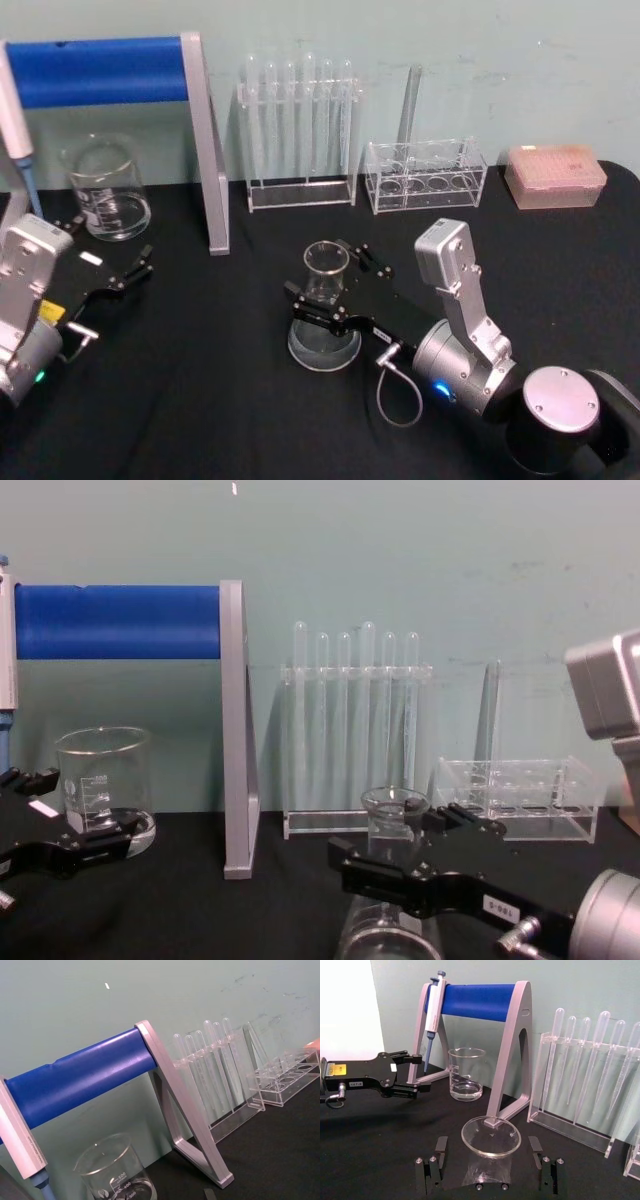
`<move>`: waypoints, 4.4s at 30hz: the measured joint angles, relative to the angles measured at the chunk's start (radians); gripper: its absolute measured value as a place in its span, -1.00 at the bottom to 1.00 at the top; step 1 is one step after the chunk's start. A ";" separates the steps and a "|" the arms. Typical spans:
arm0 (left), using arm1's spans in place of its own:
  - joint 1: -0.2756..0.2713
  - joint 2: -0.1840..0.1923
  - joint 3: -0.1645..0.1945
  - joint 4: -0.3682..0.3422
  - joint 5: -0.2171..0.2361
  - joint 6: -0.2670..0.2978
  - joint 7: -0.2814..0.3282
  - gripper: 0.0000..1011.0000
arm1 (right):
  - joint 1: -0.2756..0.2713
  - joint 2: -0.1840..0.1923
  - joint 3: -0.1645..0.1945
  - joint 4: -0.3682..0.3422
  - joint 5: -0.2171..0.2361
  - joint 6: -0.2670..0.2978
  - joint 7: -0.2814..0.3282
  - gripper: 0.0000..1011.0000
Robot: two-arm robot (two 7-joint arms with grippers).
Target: Grasp the erlenmeyer flask with one hand, shake it three times, then place it back.
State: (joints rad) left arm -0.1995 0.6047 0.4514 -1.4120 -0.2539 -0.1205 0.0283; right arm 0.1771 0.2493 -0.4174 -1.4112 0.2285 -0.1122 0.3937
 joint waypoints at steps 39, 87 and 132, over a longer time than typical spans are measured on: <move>0.000 0.000 0.000 0.000 0.000 0.000 0.000 0.98 | -0.139 0.177 0.150 -0.152 0.071 0.012 -0.066 0.98; 0.000 0.000 0.000 0.000 0.000 0.000 0.000 0.98 | 0.021 0.005 0.196 0.174 -0.146 -0.107 -0.309 0.98; 0.000 0.000 0.000 0.000 0.000 0.000 0.000 0.98 | 0.021 0.006 0.196 0.173 -0.144 -0.105 -0.308 0.98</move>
State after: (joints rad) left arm -0.1995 0.6047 0.4514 -1.4120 -0.2539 -0.1205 0.0283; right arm 0.1978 0.2549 -0.2212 -1.2382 0.0846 -0.2176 0.0856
